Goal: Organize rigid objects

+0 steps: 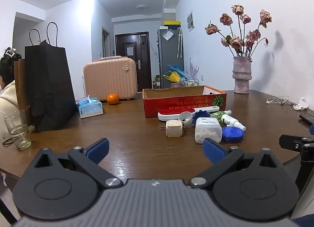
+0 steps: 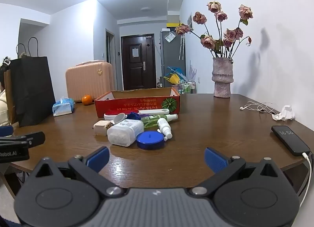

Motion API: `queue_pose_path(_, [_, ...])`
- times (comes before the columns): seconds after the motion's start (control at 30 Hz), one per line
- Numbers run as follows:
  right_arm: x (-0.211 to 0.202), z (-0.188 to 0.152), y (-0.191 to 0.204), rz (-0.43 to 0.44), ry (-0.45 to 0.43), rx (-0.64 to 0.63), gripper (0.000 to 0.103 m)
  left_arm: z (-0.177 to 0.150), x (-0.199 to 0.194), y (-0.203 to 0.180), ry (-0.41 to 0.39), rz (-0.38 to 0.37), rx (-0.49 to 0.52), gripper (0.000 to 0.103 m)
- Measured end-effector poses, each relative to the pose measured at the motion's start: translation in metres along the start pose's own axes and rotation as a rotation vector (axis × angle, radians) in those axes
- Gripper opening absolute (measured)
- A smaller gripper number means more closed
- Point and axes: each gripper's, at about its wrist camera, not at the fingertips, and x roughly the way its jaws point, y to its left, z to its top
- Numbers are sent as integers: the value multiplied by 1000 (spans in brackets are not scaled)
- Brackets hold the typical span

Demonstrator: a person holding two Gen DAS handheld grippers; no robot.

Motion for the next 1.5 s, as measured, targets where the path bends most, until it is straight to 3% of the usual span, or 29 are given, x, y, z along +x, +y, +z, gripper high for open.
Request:
queue_pose_path(0.07, [-4,-1,2,-3,4,3,103,0,0,0,0,-1,1,103])
queue_pose_path(0.1, [-1,0,3,-2,79,-2,103,0,-1,0,-1,-1,1,103])
queue_pose_path(0.47, [-8,0,9,5,-13,-32,103,2,-2,-2,-7,5,-2,103])
queue_pose_path(1.5, [-9,-2,10,7,-22,-34,103,2,-4,1,-22,3,8,103])
